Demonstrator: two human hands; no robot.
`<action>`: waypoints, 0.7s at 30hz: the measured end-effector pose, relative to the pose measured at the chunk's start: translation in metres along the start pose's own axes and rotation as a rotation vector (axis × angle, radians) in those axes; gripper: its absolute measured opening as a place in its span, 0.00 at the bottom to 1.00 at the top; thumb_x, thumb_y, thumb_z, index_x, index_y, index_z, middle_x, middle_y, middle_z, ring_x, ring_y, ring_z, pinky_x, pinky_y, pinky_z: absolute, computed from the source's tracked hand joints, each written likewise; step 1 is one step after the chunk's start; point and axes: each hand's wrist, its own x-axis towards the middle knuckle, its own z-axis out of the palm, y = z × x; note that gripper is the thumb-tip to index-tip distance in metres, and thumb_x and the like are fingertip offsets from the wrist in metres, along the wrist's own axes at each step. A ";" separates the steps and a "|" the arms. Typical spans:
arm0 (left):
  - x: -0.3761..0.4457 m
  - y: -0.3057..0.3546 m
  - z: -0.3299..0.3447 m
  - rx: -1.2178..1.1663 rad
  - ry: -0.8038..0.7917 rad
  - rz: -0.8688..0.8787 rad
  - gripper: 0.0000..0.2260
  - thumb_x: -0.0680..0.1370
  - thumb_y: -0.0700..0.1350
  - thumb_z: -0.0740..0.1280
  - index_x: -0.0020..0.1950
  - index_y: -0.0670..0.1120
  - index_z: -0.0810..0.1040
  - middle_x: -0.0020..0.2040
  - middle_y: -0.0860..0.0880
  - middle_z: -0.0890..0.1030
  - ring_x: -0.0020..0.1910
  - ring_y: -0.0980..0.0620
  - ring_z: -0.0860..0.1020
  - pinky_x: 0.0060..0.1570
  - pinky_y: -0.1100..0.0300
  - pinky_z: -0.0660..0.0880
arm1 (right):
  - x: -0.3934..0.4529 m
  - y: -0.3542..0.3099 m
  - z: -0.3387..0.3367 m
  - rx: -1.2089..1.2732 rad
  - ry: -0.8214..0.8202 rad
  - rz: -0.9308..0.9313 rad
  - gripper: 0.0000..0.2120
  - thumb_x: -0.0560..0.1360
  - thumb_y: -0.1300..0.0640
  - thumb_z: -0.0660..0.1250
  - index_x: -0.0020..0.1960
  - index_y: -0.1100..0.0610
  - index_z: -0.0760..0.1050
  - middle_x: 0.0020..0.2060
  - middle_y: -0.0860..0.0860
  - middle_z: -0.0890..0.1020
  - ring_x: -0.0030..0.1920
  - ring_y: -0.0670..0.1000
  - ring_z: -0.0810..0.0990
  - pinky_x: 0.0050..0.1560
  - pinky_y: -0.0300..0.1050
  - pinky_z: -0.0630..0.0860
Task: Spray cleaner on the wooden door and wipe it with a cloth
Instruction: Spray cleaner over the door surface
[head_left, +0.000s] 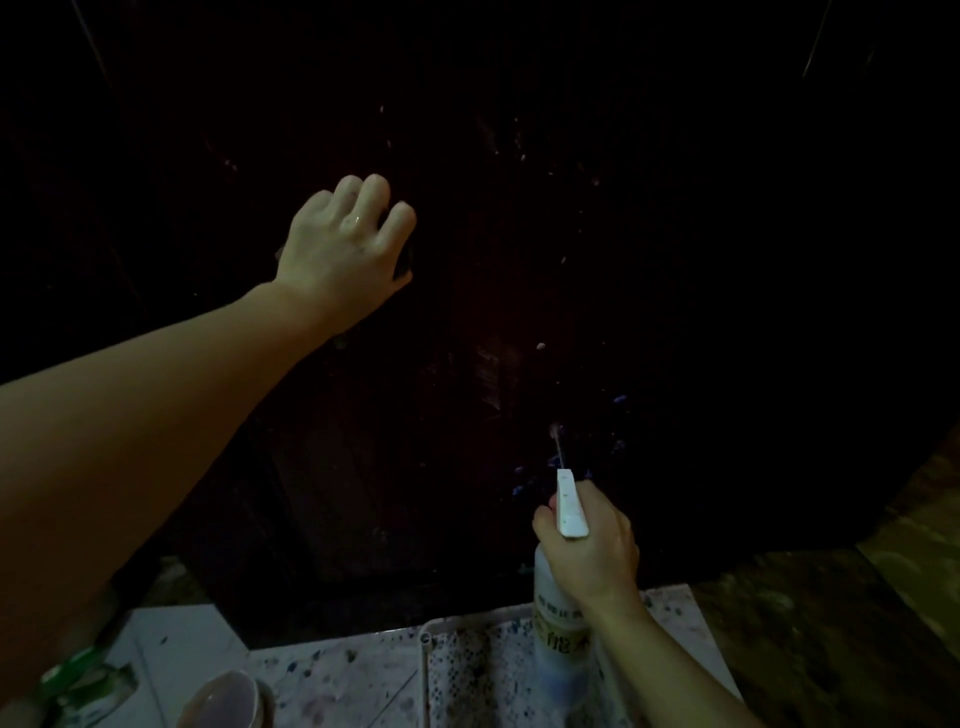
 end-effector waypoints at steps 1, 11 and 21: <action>-0.001 0.000 0.000 0.003 -0.002 0.009 0.23 0.71 0.51 0.72 0.57 0.38 0.70 0.50 0.35 0.74 0.44 0.37 0.75 0.36 0.48 0.73 | 0.000 0.000 0.000 -0.018 0.006 0.007 0.09 0.70 0.52 0.69 0.37 0.52 0.69 0.31 0.48 0.75 0.33 0.49 0.75 0.33 0.45 0.72; -0.009 0.007 0.005 0.038 -0.046 0.044 0.24 0.71 0.52 0.71 0.58 0.38 0.70 0.53 0.34 0.74 0.47 0.36 0.75 0.38 0.48 0.73 | -0.001 -0.003 0.012 0.018 -0.076 0.012 0.08 0.70 0.50 0.69 0.39 0.48 0.70 0.35 0.46 0.76 0.37 0.47 0.76 0.36 0.43 0.71; -0.019 0.016 0.014 0.003 -0.017 0.036 0.24 0.70 0.53 0.72 0.57 0.39 0.69 0.52 0.35 0.74 0.45 0.37 0.76 0.36 0.50 0.73 | -0.011 0.010 0.033 0.116 -0.071 0.114 0.10 0.70 0.52 0.70 0.38 0.53 0.70 0.33 0.49 0.76 0.35 0.49 0.76 0.33 0.44 0.71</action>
